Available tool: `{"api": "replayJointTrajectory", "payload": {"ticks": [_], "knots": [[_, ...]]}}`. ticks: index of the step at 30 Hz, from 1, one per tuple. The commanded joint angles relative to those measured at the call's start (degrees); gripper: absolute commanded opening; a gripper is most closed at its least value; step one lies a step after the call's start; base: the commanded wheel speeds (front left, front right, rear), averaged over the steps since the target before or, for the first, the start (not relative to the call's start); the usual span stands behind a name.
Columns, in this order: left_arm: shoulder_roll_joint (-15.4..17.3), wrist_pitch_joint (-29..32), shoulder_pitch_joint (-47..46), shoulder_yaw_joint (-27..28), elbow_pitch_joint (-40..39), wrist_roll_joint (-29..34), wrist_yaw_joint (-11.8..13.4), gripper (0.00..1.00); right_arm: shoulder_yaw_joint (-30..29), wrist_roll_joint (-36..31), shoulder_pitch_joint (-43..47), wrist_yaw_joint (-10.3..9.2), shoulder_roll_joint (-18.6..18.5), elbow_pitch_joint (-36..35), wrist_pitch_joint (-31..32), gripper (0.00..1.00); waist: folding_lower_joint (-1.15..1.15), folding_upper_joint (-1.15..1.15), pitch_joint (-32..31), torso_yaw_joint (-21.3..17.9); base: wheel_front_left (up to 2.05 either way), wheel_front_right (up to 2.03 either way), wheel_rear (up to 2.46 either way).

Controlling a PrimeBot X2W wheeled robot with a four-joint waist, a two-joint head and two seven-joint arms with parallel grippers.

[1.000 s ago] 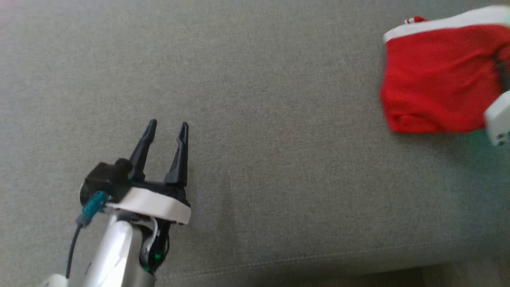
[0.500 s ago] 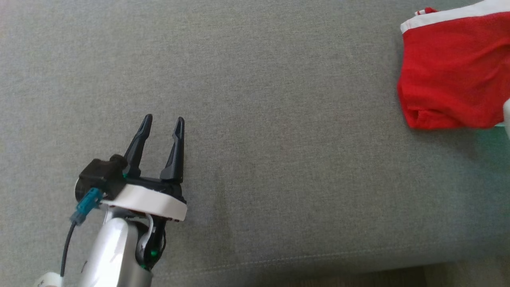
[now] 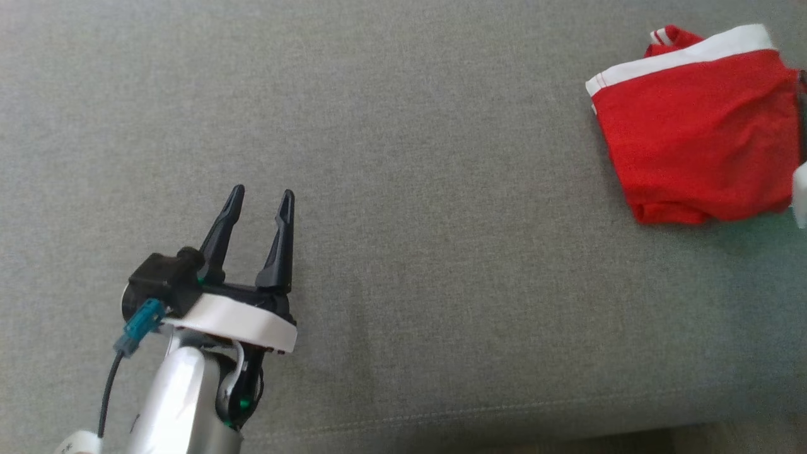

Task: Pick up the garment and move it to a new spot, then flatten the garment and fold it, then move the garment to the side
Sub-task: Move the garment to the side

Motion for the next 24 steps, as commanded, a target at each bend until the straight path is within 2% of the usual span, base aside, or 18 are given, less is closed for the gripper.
{"api": "replayJointTrajectory", "payload": {"ticks": [1, 7, 16, 20, 24], "knots": [[0.42, -0.70, -0.89, 1.38, -1.48, -0.27, 0.05, 1.00, -0.16, -0.42, 0.24, 0.37, -0.51, -2.62, -0.68, 1.00, 0.00, 0.00, -0.74, 0.18, 0.00, 0.00, 0.00], [0.42, -0.70, 0.07, 1.48, -1.33, -0.74, 0.87, 1.00, -1.00, 1.10, 0.44, 0.37, 5.96, -4.38, -3.86, 1.00, 0.00, 0.00, -4.39, 0.77, 0.00, 0.00, 0.00], [0.42, -0.70, 2.25, 2.87, -1.59, -1.40, 2.87, 1.00, -0.21, 6.22, 5.08, 0.37, 19.72, -6.15, -12.81, 1.00, 0.00, 0.00, -10.98, 2.72, 0.00, 0.00, 0.00], [0.42, -0.70, 3.44, 3.00, -1.27, -1.36, 3.22, 1.00, 3.20, 8.08, 10.15, 0.37, 22.34, -5.17, -17.00, 1.00, 0.00, 0.00, -13.44, 3.80, 0.00, 0.00, 0.00], [0.42, -0.70, 5.16, 3.37, -1.29, -1.28, 4.09, 1.00, 4.01, 10.86, 14.79, 0.37, 23.06, -3.49, -21.51, 1.00, 0.00, 0.00, -15.82, 4.44, 0.00, 0.00, 0.00]]}}
